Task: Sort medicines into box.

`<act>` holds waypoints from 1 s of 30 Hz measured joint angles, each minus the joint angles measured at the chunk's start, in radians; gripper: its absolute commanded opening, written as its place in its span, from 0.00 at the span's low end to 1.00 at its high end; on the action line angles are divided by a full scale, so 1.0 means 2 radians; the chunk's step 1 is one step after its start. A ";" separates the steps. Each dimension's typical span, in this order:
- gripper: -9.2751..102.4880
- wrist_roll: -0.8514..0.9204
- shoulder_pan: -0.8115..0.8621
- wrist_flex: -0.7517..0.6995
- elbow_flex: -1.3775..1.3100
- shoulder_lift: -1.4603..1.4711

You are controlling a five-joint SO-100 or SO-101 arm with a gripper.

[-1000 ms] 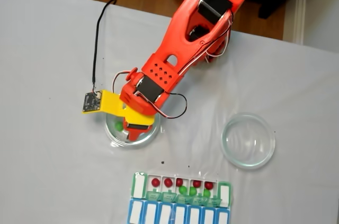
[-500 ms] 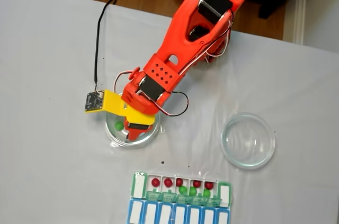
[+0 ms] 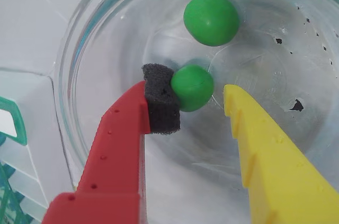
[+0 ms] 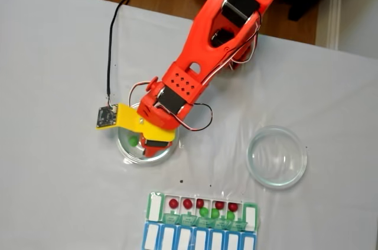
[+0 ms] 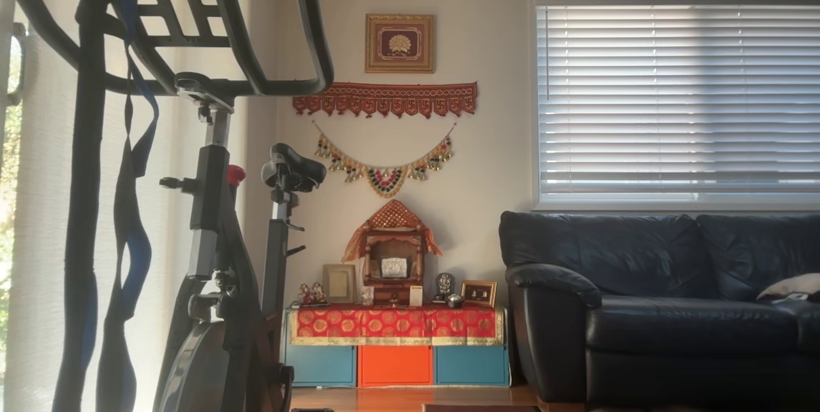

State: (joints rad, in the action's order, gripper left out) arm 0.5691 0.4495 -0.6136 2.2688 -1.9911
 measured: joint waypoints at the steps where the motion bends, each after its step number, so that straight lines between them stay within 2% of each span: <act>1: 0.22 0.000 0.000 0.000 0.000 0.000; 20: 0.17 0.000 0.000 0.014 0.011 -0.001; 30: 0.18 0.000 0.000 0.017 0.012 -0.001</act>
State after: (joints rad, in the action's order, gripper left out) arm 0.5691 0.4495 -0.5798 2.2918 -1.9926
